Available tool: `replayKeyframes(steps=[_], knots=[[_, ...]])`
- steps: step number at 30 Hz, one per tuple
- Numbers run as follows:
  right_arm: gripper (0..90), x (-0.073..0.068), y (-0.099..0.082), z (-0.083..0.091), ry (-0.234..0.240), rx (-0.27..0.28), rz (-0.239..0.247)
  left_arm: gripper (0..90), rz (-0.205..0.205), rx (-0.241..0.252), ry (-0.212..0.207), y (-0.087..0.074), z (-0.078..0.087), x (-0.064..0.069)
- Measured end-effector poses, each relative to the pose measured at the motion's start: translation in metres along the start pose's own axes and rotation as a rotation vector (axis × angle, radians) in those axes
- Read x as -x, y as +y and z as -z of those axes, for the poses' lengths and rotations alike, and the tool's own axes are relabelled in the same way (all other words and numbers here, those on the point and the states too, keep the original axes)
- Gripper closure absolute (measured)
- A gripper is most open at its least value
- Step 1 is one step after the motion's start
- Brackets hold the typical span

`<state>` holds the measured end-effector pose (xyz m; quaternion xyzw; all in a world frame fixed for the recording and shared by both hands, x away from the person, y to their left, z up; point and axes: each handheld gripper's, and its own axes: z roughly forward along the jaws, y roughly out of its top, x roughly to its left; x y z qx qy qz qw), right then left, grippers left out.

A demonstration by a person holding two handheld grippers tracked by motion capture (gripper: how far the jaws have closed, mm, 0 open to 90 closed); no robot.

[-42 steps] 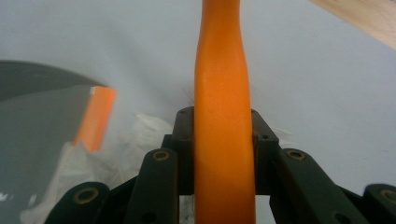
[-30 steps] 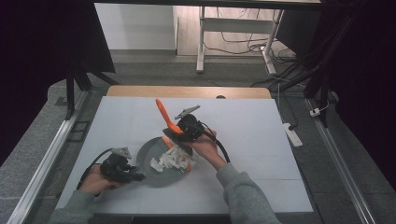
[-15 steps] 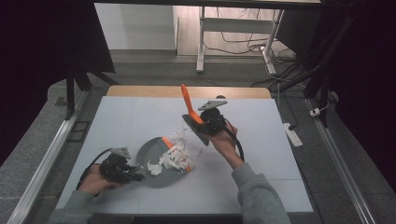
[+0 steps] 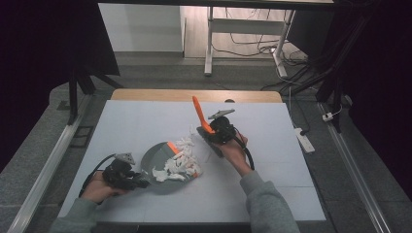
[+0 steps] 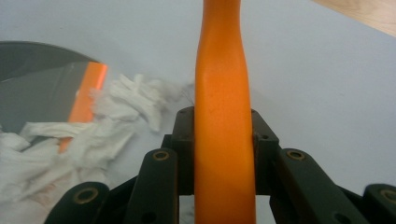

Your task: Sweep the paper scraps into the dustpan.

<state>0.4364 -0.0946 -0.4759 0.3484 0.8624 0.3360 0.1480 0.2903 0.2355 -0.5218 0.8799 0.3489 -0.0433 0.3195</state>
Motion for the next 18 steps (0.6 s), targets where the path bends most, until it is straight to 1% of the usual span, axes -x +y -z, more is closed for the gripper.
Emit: replayKeyframes(steps=[3,4,6,11,12,15,17,18], knots=[[70.3,-0.019,0.004,-0.007,0.025,-0.015,0.020,61.1,0.000,0.000,0.000,0.000,0.000,0.000],[70.3,-0.024,0.005,-0.008,0.033,-0.014,0.032,61.1,-0.001,0.000,0.000,0.000,0.000,0.001],[70.3,-0.038,0.007,-0.011,0.058,-0.014,0.053,61.1,-0.001,0.001,0.000,0.001,-0.001,0.001],[70.3,-0.067,0.011,-0.015,0.115,-0.005,0.071,61.1,0.000,0.002,0.000,0.001,-0.002,0.002],[70.3,-0.071,0.011,-0.016,0.125,-0.003,0.074,61.1,0.000,0.001,0.000,0.002,-0.002,0.002],[70.3,-0.087,0.013,-0.016,0.193,0.020,0.063,61.1,0.000,-0.001,-0.001,0.002,-0.002,0.001],[70.3,-0.097,0.016,-0.015,0.211,0.030,0.085,61.1,0.001,0.000,-0.002,0.001,-0.002,0.002],[70.3,-0.102,0.018,-0.013,0.229,0.036,0.088,61.1,0.001,0.001,-0.002,0.002,-0.002,0.002]])
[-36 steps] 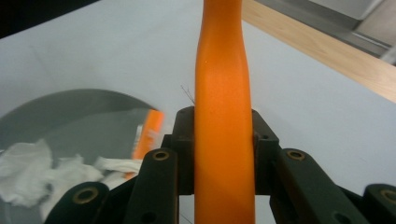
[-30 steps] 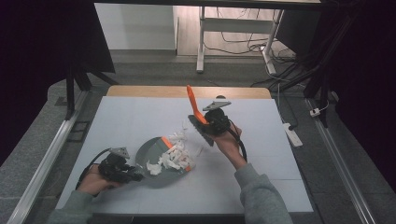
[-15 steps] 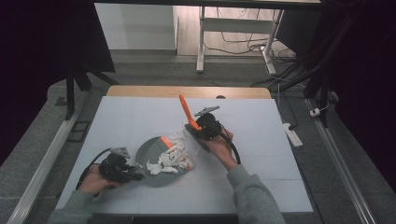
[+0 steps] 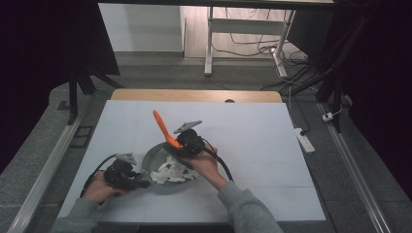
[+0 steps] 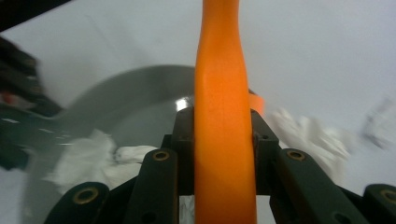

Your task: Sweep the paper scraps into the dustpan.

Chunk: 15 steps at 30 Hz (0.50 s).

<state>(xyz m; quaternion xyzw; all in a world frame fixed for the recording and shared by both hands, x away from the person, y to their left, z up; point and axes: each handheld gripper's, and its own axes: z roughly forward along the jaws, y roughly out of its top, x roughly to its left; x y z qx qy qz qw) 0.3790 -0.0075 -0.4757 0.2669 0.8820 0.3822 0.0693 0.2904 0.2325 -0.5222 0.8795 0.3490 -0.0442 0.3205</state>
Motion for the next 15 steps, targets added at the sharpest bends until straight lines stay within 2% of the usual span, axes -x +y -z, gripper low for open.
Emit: replayKeyframes(steps=[2,3,6,15], knots=[[70.3,-0.005,0.006,0.005,0.057,0.047,-0.021,61.1,0.000,0.000,-0.001,0.000,0.000,0.000],[70.3,-0.005,0.008,0.007,0.057,0.062,-0.016,61.0,0.001,0.001,-0.001,0.000,0.000,0.000],[70.3,-0.002,0.014,0.018,0.020,0.106,-0.005,61.1,0.001,0.001,0.000,0.000,0.000,0.000],[70.3,0.035,0.012,0.043,-0.079,0.176,-0.063,61.0,0.001,0.004,0.000,0.000,0.000,0.000]])
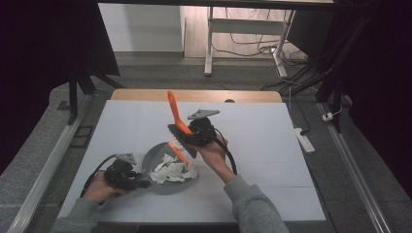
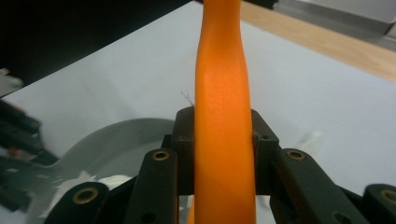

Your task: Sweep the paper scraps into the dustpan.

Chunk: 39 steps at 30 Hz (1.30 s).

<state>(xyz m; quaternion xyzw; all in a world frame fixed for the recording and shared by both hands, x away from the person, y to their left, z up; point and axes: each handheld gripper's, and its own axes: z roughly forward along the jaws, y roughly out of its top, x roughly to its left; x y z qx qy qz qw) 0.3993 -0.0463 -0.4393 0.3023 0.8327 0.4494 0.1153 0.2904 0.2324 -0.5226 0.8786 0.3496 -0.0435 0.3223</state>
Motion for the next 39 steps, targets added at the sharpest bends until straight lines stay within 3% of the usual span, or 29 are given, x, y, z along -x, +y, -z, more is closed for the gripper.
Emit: replayKeyframes(steps=[3,10,14,28,39], knots=[[70.3,0.015,0.001,0.002,-0.046,0.002,-0.004,61.0,0.004,0.006,0.005,0.000,0.000,-0.001],[70.3,0.048,-0.004,0.001,-0.133,0.008,-0.067,61.0,0.023,0.015,0.018,-0.001,0.000,-0.002],[70.3,0.059,-0.005,-0.006,-0.172,-0.029,-0.064,61.0,0.024,0.015,0.018,0.000,-0.001,-0.002],[70.3,0.089,0.009,-0.053,-0.230,-0.172,-0.044,61.0,0.024,0.017,0.004,-0.001,-0.002,-0.004],[70.5,0.093,0.011,-0.080,-0.209,-0.247,-0.077,61.0,0.022,0.019,0.007,0.000,-0.002,-0.004]])
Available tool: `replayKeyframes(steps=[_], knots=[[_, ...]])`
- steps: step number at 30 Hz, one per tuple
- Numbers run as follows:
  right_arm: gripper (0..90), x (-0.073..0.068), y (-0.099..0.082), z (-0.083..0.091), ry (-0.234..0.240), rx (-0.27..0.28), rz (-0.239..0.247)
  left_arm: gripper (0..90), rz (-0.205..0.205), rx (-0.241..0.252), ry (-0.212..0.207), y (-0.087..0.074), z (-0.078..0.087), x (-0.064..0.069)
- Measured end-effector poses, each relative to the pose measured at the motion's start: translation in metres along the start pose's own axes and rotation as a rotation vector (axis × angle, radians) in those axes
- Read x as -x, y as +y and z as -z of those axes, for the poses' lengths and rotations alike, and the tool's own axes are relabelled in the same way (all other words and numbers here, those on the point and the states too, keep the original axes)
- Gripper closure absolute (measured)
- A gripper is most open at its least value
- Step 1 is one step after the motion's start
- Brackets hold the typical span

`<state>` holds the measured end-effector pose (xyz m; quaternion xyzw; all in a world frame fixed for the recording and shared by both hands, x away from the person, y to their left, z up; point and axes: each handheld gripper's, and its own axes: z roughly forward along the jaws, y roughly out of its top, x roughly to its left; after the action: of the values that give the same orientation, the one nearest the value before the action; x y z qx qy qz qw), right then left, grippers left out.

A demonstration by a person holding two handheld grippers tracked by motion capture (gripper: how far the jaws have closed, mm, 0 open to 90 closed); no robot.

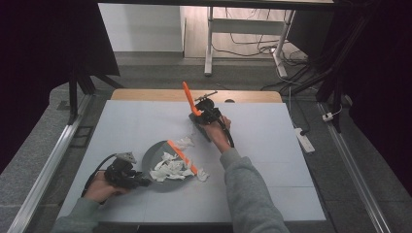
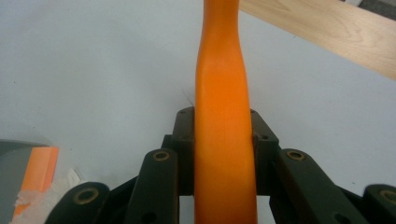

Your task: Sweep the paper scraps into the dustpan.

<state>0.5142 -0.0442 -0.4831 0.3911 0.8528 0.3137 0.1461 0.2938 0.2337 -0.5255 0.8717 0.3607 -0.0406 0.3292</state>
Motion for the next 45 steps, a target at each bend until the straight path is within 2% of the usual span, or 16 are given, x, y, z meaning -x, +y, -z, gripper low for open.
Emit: replayKeyframes(steps=[5,10,12,13,15,20,23,26,28,30,32,36,41,45], knots=[[70.6,-0.010,0.004,-0.007,0.021,-0.035,0.021,61.1,0.000,0.001,-0.001,0.000,0.000,0.000],[70.5,-0.029,0.002,-0.004,0.051,-0.076,0.091,61.1,0.000,0.000,0.000,0.000,-0.001,0.000],[70.5,-0.038,-0.001,-0.001,0.083,-0.079,0.105,61.1,0.002,0.002,0.001,0.001,-0.001,0.000],[70.5,-0.042,-0.003,0.000,0.092,-0.078,0.108,61.1,0.003,0.002,0.001,0.001,-0.002,0.001],[70.5,-0.055,-0.008,0.004,0.106,-0.078,0.149,61.1,0.003,0.001,0.002,0.001,-0.002,0.001],[70.4,-0.081,-0.018,0.014,0.192,-0.076,0.172,61.1,0.003,0.001,0.004,0.001,-0.002,0.001],[70.4,-0.103,-0.024,0.023,0.226,-0.060,0.222,61.1,0.002,0.001,0.006,0.001,-0.002,0.001],[70.4,-0.119,-0.026,0.035,0.294,-0.042,0.257,61.0,0.004,0.001,0.007,0.001,-0.002,0.002],[70.4,-0.125,-0.025,0.045,0.297,-0.015,0.304,61.1,0.002,0.002,0.008,0.001,-0.002,0.002],[70.4,-0.125,-0.023,0.054,0.294,0.012,0.299,61.0,0.001,0.002,0.009,0.000,-0.002,0.002],[70.3,-0.117,-0.021,0.065,0.282,0.055,0.265,61.1,0.000,0.004,0.009,0.000,-0.002,0.001],[70.4,-0.096,-0.023,0.081,0.249,0.108,0.215,61.1,-0.002,0.009,0.005,0.000,-0.002,0.001],[70.3,-0.076,-0.035,0.096,0.230,0.144,0.159,61.1,-0.010,0.013,0.004,-0.001,-0.002,0.001],[70.3,-0.065,-0.046,0.104,0.226,0.157,0.130,61.1,-0.021,0.014,0.002,-0.002,-0.002,0.002]])
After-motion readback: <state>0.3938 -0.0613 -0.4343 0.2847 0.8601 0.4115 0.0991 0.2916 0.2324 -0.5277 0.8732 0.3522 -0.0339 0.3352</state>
